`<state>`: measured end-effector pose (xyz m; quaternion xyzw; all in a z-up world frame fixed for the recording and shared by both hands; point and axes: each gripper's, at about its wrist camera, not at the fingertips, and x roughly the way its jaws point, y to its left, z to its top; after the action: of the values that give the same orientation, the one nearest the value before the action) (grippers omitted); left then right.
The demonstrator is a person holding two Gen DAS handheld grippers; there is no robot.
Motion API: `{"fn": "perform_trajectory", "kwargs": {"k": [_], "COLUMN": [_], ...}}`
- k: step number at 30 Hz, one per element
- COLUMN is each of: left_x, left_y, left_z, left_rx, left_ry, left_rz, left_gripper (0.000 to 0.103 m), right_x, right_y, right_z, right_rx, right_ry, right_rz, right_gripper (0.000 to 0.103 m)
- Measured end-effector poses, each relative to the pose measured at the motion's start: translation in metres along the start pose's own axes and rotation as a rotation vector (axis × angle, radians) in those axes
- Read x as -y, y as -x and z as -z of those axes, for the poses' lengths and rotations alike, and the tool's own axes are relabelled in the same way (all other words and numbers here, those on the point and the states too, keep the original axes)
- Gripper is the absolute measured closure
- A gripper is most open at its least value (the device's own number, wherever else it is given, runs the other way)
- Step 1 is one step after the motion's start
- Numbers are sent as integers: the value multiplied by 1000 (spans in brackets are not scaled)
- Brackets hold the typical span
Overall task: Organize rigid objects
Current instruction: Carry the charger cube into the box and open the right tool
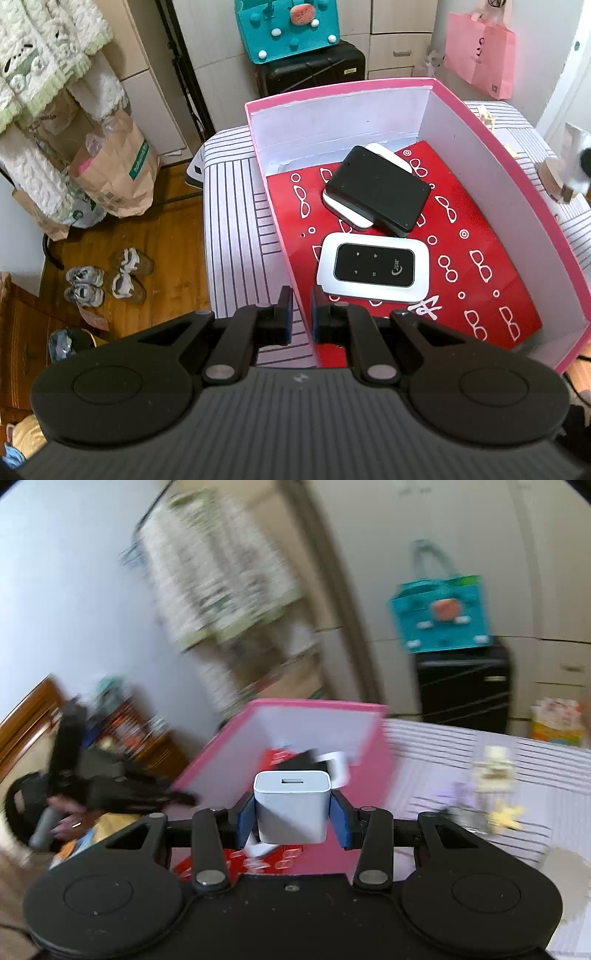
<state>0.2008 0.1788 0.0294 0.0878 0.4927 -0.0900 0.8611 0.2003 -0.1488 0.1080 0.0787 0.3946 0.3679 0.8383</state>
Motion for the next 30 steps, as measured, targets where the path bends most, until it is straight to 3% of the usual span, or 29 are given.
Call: {"fn": "perform_trajectory", "kwargs": {"k": [6, 17, 20, 25, 30], "left_x": [2, -2, -3, -5, -4], "left_y": [0, 0, 0, 1, 2], "left_z": [-1, 1, 3, 5, 5], "left_rx": [-2, 15, 21, 30, 29], "left_ry": [-9, 0, 6, 31, 38], "left_rz": [-1, 27, 37, 47, 39], "left_gripper": [94, 93, 93, 93, 93], "right_x": [-43, -80, -83, -92, -92], "right_y": [-54, -142, -154, -170, -162], "right_z": [-7, 19, 19, 20, 14], "right_rx": [-202, -517, -579, -624, -569], "right_ry": [96, 237, 242, 241, 237], "right_rz": [-99, -65, -114, -128, -102], "right_gripper": [55, 55, 55, 55, 47]}}
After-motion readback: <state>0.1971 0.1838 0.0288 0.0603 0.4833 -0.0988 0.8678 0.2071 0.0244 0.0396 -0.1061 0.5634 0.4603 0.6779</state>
